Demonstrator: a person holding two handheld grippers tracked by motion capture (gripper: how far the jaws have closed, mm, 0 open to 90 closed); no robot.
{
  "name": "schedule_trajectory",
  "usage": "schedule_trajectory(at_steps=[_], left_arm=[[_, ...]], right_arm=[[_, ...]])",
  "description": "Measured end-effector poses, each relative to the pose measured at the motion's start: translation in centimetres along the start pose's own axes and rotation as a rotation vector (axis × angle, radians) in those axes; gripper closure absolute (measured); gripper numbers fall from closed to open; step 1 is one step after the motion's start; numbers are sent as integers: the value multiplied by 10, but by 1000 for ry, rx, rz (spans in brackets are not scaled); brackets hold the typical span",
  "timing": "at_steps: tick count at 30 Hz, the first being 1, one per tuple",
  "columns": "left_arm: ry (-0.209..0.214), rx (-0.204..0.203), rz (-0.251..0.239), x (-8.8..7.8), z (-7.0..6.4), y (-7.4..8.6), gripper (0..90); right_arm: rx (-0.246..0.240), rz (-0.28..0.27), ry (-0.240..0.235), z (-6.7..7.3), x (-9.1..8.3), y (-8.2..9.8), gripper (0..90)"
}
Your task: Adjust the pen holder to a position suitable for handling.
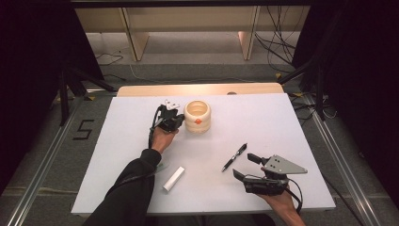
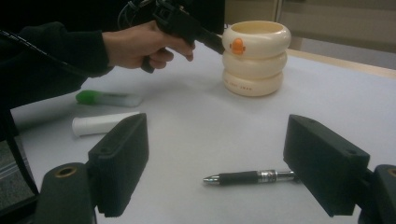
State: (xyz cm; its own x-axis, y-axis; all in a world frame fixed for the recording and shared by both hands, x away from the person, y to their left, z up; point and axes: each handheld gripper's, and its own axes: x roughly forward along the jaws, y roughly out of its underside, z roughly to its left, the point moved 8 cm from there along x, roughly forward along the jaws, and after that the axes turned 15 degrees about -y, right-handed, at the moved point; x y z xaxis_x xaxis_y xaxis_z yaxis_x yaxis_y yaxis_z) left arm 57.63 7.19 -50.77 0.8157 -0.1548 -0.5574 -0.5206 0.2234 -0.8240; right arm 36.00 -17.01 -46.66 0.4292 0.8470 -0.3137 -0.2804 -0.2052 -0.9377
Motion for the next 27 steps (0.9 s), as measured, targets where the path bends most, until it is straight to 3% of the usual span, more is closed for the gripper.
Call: schedule_trajectory(at_steps=[10,15,17,20,23,25,27], left_arm=[[-13,-9,-8,3,0,1,888],[-15,-20,7,-4,13,2,838],[-1,-43,19,-11,20,0,796],[19,-42,18,-27,29,-5,716],[46,-17,39,-40,34,-4,633],[51,23,60,-47,36,-2,578],[47,31,63,-49,37,-2,532]], right_arm=[[-4,4,-3,0,0,0,229],[-4,-2,-5,1,-1,-1,229],[-5,-2,0,0,-1,-1,229],[-6,-4,-1,1,-2,-1,229],[-10,-3,-2,1,-1,-1,229],[-13,-2,-1,1,-1,-2,229],[-12,-2,-1,2,-2,-2,229]])
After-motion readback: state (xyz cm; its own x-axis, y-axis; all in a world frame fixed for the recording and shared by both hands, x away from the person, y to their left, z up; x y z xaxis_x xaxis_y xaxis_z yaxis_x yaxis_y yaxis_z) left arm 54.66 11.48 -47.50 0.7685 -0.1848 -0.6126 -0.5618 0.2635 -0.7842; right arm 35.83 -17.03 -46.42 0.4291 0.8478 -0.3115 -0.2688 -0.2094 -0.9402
